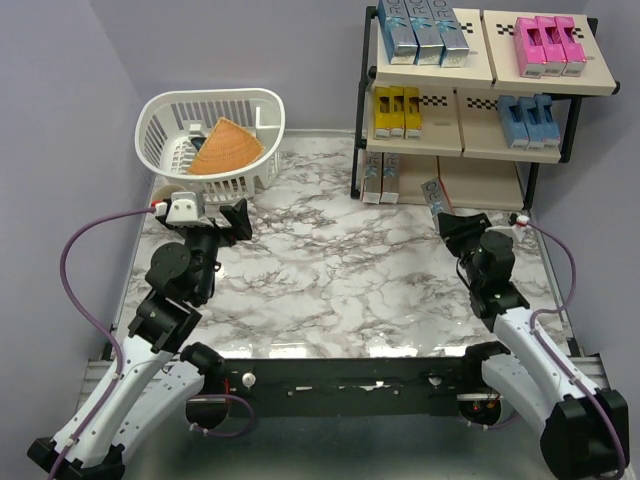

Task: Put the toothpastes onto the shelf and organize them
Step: Place the toothpaste on the shelf.

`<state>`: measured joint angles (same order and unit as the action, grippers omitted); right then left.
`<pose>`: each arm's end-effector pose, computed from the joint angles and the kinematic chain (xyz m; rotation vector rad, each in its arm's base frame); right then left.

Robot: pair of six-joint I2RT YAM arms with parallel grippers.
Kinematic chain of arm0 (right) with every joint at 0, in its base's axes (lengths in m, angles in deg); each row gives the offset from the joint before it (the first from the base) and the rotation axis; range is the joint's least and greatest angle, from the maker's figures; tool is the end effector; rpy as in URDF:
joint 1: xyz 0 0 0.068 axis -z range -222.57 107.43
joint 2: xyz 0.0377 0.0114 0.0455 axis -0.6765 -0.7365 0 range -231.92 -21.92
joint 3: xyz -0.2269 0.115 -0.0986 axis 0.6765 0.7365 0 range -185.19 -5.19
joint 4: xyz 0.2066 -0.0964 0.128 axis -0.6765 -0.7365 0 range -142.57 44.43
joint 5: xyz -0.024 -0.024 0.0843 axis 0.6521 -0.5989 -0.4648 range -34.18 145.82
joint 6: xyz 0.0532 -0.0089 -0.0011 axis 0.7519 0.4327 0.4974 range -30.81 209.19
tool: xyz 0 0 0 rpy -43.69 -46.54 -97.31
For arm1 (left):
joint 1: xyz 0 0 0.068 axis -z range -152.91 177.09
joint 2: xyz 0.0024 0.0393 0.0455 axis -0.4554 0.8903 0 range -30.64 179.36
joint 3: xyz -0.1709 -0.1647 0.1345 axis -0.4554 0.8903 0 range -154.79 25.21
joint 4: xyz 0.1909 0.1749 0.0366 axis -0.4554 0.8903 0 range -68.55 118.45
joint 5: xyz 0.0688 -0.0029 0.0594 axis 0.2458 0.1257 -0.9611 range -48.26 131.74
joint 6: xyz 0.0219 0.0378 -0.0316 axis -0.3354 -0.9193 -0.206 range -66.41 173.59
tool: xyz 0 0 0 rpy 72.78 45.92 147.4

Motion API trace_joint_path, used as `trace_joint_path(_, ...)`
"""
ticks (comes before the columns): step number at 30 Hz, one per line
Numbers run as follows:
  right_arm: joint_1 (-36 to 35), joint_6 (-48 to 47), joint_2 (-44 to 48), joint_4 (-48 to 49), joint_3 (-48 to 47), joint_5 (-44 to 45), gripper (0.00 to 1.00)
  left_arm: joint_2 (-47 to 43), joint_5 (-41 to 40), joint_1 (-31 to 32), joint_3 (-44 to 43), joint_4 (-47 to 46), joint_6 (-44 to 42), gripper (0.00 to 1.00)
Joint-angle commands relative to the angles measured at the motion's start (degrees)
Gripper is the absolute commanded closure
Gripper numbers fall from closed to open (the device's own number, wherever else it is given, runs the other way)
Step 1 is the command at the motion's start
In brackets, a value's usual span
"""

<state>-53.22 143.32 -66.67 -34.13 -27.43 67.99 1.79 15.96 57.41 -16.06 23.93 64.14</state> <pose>0.1867 0.0274 0.2400 0.8117 1.6100 0.6307 0.1247 -0.0551 0.3638 -0.1147 1.4713 -0.2515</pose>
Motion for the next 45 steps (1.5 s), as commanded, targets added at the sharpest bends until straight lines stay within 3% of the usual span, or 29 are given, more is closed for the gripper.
trace_joint_path(1,1.1,6.0,-5.8,17.5,2.8,-2.0,0.74,-0.2,1.5,-0.4,1.2,-1.7,-0.9,0.01)
trace_joint_path(11,1.3,11.8,-28.0,40.2,2.8,-1.3,0.75,0.0,1.7,-0.3,1.6,-2.0,-1.6,0.01)
trace_joint_path(22,1.3,12.8,-50.5,47.8,-10.4,-2.0,0.69,0.9,1.7,-0.4,2.2,-2.2,-2.4,0.01)
trace_joint_path(24,1.3,12.5,-53.3,46.7,-13.1,-2.4,0.64,1.0,1.7,-0.4,2.2,-2.2,-2.5,0.01)
trace_joint_path(28,1.3,11.8,-57.3,44.0,-16.4,-4.2,0.44,1.1,2.1,-0.3,2.1,-2.2,-2.5,0.01)
trace_joint_path(31,1.3,12.1,-59.1,42.8,-16.9,-4.6,0.39,0.9,2.1,-0.4,2.2,-2.2,-2.5,0.01)
trace_joint_path(39,1.7,12.3,-61.9,39.5,-18.2,-8.3,0.34,0.8,2.3,-0.3,2.3,-2.2,-2.1,0.01)
trace_joint_path(45,1.7,5.8,-60.5,33.2,-20.1,-9.5,0.28,0.6,2.3,-0.4,2.3,-2.2,-2.1,0.01)
